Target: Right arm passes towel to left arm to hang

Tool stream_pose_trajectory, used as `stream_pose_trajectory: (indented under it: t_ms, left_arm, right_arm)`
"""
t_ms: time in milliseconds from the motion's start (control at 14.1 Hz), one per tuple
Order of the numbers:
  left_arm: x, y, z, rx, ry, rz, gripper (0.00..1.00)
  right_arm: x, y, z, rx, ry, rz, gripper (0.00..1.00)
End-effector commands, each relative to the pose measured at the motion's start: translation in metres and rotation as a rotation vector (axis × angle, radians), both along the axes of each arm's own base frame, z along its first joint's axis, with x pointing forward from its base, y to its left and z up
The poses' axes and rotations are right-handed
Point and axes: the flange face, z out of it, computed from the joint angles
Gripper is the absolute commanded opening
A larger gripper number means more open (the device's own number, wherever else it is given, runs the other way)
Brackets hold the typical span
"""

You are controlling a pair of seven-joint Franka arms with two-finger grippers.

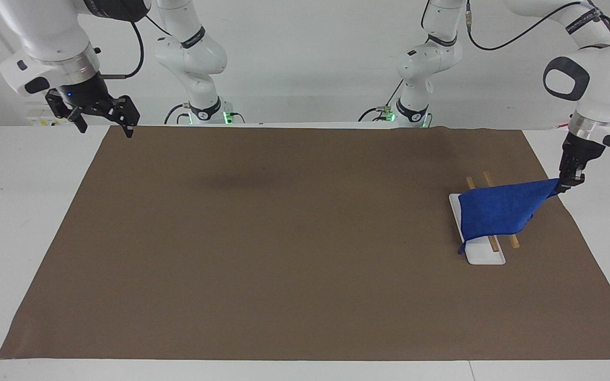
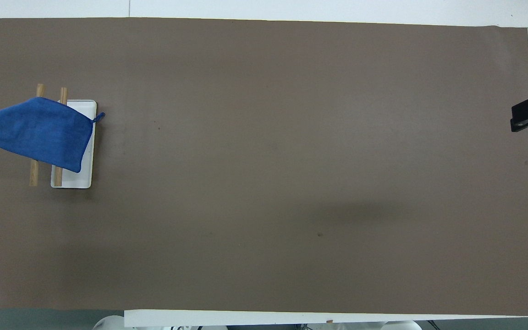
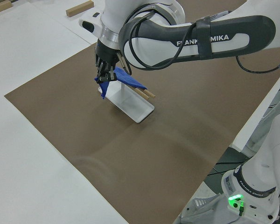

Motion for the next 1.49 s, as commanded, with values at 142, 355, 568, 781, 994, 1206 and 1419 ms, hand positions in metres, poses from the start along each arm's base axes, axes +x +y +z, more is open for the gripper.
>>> stream_pose_trajectory:
  t_ms: [142,355,568,781,994,1206,1419]
  left_arm:
    - [-0.010,0.010,-0.008,0.013,-0.012,0.016,1.00]
    - [-0.011,0.009,-0.009,0.005,0.017,0.024,1.00]
    - [-0.004,-0.006,0.021,0.005,0.046,-0.014,1.00]
    - [0.000,-0.046,0.064,-0.018,0.122,-0.076,1.00]
    - [-0.007,-0.084,0.108,-0.008,0.197,-0.230,1.00]
    - [-0.020,-0.093,0.139,-0.041,0.261,-0.393,1.00]
    - [-0.032,-0.099,0.152,-0.011,0.352,-0.733,1.00]
  right_arm:
    - [-0.028,-0.004,0.004,0.003,0.010,0.009,1.00]
    - [-0.030,-0.007,-0.003,0.003,0.016,-0.003,1.00]
    - [-0.021,-0.015,-0.010,0.047,0.015,-0.013,1.00]
    - [-0.023,-0.016,-0.012,0.050,0.028,-0.017,1.00]
    - [-0.025,-0.023,-0.013,0.051,0.034,-0.032,1.00]
    - [-0.027,-0.025,-0.014,0.052,0.052,-0.040,1.00]
    - [-0.028,-0.029,-0.015,0.053,0.056,-0.051,1.00]
